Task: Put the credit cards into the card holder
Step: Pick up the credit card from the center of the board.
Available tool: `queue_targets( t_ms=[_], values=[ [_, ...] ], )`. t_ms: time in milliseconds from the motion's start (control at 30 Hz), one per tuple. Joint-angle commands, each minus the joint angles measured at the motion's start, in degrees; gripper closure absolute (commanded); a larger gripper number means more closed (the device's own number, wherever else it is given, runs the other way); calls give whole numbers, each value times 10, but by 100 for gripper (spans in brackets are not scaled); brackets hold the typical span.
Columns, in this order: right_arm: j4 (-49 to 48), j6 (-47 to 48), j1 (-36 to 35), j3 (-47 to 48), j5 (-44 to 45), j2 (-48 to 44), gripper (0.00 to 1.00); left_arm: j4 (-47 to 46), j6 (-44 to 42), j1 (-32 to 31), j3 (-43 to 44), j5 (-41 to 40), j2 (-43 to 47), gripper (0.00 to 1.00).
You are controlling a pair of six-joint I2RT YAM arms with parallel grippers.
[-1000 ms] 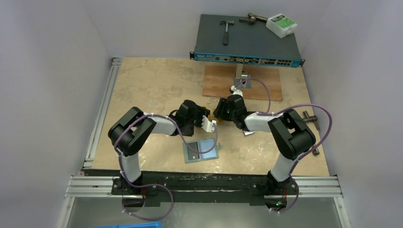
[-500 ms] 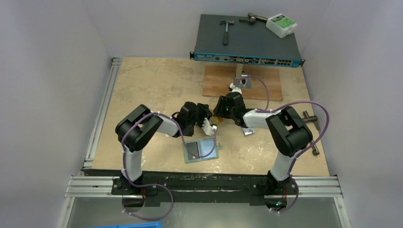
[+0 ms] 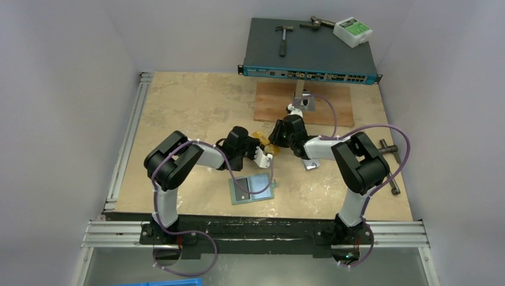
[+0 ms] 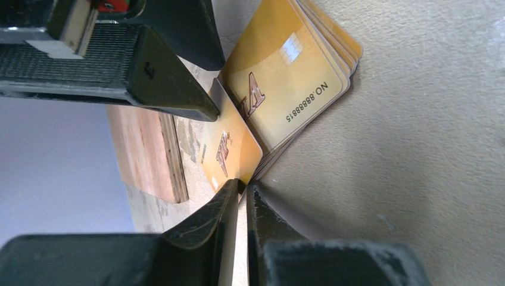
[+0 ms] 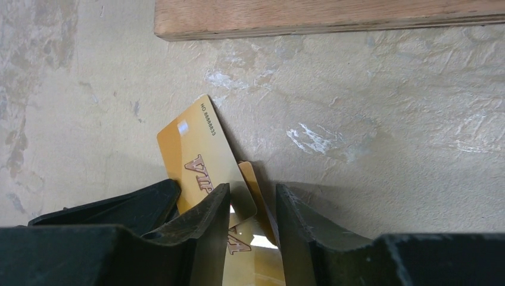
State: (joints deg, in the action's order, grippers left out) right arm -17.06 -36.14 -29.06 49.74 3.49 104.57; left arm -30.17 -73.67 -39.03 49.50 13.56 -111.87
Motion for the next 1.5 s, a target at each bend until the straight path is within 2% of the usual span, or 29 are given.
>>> queue_targets(
  t_ms=[0, 100, 267, 467, 800, 1033, 1267, 1467],
  values=[
    [124, 8, 2, -33, 5, 32, 68, 38, 39, 2, 22, 17, 32, 94],
    [123, 3, 2, -33, 1, 30, 70, 41, 50, 2, 23, 16, 35, 96],
    [125, 5, 2, -34, 1, 18, 71, -8, 75, 2, 20, 8, 35, 100],
    [129, 8, 3, -32, -2, 11, 72, -52, 89, 1, 18, 0, 32, 100],
    [149, 5, 9, -15, -11, -22, 66, -219, 93, -2, -20, -21, 19, 100],
    [159, 5, 21, -10, -13, -42, 56, -188, 71, -6, -19, 2, 17, 100],
    [161, 8, 44, -16, -14, -68, 53, -126, 87, -2, -3, 2, 31, 100],
    [154, 5, 63, -42, -58, -116, 49, -97, 91, -1, -22, -17, 71, 100]
  ],
)
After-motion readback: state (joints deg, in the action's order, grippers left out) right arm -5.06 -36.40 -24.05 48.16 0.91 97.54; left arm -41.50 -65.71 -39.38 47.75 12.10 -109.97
